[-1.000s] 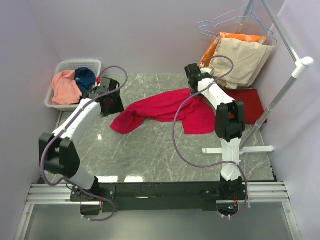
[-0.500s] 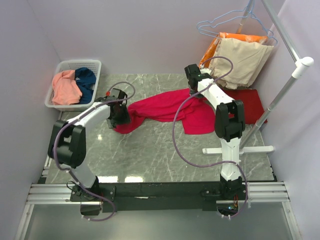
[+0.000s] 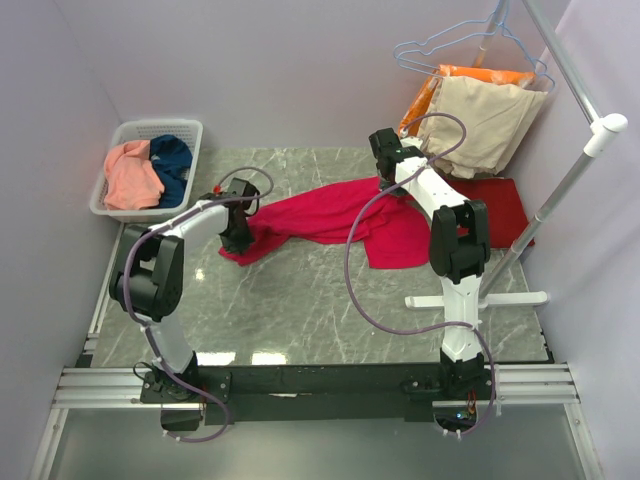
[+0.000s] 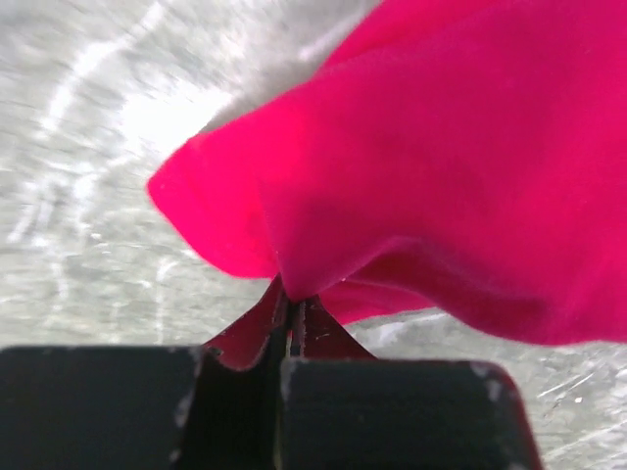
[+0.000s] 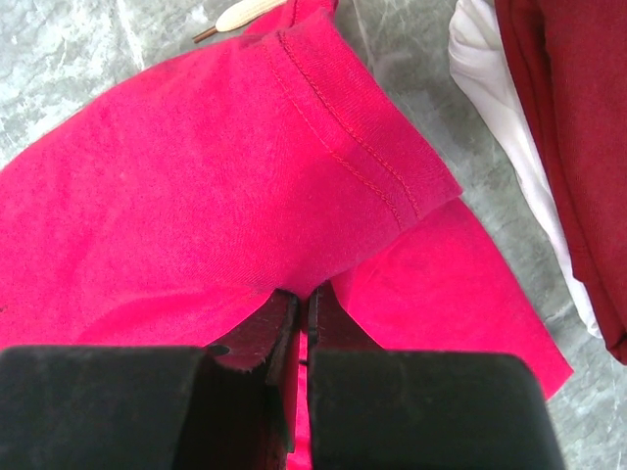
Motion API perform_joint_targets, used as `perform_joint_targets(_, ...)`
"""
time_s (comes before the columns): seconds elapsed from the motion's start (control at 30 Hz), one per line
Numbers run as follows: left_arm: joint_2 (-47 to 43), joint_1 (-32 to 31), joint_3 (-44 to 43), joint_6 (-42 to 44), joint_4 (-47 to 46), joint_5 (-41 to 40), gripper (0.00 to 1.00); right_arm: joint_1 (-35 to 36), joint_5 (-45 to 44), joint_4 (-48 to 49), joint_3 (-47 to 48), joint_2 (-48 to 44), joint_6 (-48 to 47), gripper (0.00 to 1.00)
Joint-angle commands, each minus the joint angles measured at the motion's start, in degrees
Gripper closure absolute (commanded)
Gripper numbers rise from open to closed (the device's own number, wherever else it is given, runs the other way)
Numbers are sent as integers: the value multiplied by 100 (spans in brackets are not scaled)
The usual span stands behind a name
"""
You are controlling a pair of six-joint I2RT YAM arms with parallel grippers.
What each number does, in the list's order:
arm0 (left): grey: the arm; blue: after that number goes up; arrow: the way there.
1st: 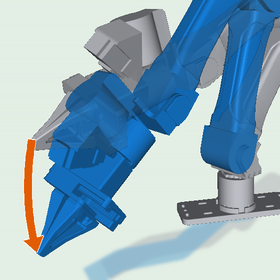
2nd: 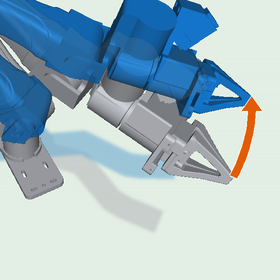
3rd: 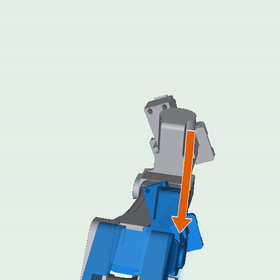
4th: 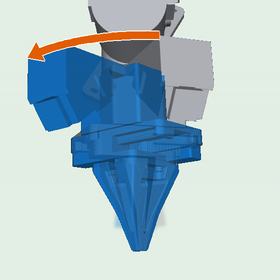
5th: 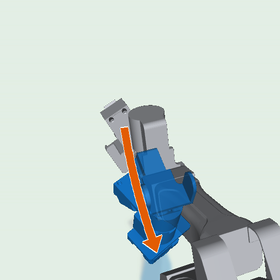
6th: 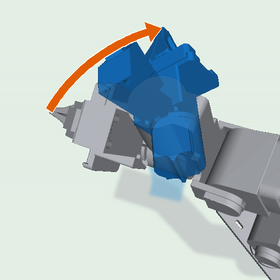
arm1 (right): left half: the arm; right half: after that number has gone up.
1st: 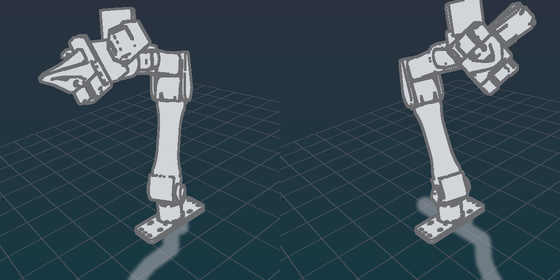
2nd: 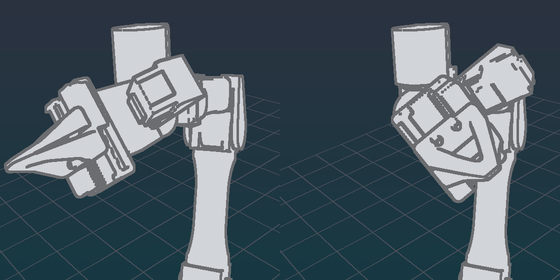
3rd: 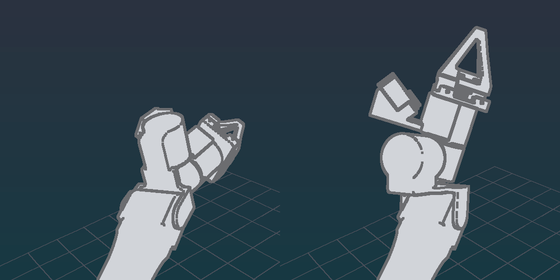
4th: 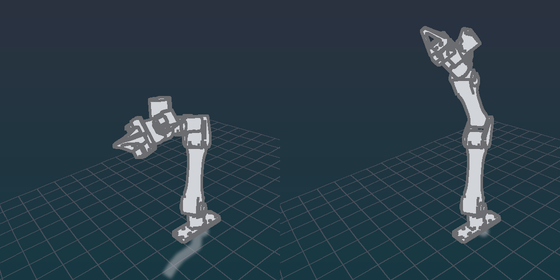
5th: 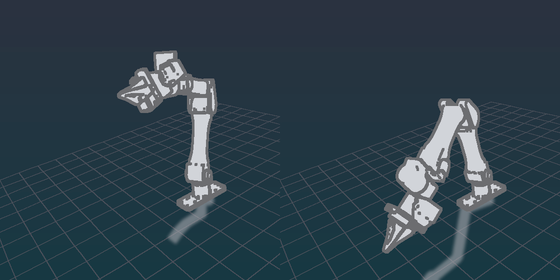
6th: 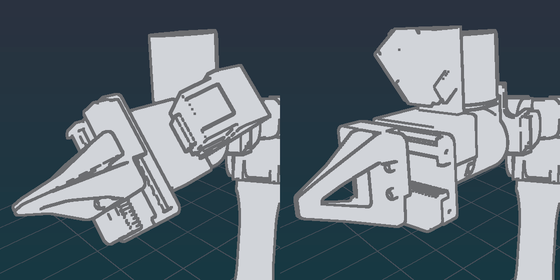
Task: Fold and stack the t-shirts
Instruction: Flatten the tshirt out
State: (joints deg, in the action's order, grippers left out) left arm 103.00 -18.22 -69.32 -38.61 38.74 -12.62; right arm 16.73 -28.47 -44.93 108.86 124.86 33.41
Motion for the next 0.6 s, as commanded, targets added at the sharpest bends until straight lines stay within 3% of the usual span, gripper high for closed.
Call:
perform_joint_targets(0.0,-192,2,-591,20,274,-670,99,-47,-115,-60,4,-409,52,100)
perform_joint_targets(0.3,-1071,160,-2041,11,1232,-1997,99,-144,-475,-42,-356,-1367,61,100)
perform_joint_targets(0.57,-1853,398,-2894,336,1408,-2376,99,-196,-713,-51,-357,-2571,-150,100)
